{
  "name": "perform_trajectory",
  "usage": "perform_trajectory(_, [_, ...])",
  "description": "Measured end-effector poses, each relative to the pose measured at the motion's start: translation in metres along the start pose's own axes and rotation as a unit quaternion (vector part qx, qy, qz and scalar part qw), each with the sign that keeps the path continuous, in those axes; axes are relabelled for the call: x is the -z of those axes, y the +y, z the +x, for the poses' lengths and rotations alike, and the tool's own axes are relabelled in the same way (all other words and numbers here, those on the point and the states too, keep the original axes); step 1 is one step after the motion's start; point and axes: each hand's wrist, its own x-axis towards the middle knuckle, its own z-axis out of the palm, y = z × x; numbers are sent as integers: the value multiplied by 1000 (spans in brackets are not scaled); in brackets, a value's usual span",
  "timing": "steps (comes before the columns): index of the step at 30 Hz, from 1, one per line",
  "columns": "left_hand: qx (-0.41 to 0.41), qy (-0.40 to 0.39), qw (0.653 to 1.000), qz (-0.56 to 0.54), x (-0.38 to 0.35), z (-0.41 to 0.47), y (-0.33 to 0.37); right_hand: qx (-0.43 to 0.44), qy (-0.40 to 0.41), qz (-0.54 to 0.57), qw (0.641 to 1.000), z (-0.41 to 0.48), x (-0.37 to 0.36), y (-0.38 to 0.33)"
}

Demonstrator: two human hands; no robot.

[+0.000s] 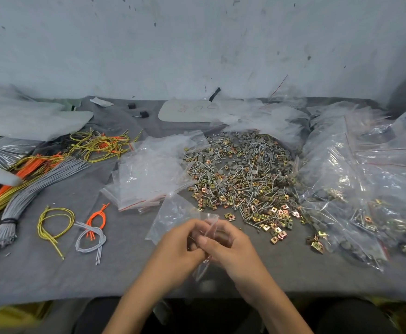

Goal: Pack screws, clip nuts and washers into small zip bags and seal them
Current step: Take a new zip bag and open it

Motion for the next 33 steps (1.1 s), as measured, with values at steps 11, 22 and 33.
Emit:
perform_trajectory(11, [-56, 74, 967, 236, -2, -14, 1, 186, 129, -237, 945, -10, -2, 12])
perform_trajectory(22, [-51, 102, 966, 230, 7, -13, 11, 94, -12, -571, 816, -10, 3, 16])
perform_trajectory(33, [-126, 170, 951, 226, 2, -19, -10, 44, -55, -589, 805, -3, -13, 17])
